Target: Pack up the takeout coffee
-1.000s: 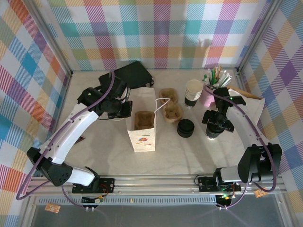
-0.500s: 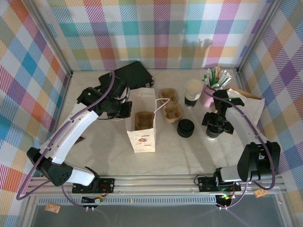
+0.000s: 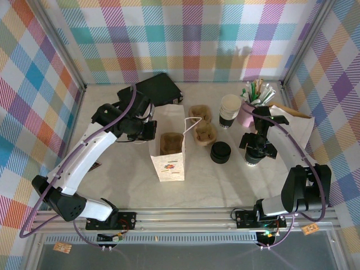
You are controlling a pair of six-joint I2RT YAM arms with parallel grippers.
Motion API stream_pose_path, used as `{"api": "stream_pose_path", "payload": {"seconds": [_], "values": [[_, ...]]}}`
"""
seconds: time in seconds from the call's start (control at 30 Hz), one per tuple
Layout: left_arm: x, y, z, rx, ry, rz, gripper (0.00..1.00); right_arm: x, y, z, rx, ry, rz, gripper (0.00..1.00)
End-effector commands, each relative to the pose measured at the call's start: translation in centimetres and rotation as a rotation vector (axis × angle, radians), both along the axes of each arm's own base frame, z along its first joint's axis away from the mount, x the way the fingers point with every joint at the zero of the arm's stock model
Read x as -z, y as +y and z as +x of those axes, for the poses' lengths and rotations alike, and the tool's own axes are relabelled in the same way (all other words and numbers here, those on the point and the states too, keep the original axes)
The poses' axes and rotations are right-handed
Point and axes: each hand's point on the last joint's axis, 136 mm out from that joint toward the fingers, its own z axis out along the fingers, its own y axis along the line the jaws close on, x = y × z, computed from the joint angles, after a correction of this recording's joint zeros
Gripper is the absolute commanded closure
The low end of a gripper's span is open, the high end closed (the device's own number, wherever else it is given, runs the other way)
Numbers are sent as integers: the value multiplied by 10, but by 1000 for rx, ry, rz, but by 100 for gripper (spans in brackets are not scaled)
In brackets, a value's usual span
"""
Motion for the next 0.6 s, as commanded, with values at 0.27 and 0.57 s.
{"api": "stream_pose_path", "payload": {"seconds": [0.27,0.57], "values": [[-1,3,-4,13,20,7,100,-1,-4,5,-19,0,-13,5],[0,2,-4,10,25,4,100,0,-2,4,-26,-3,-3,16]]}}
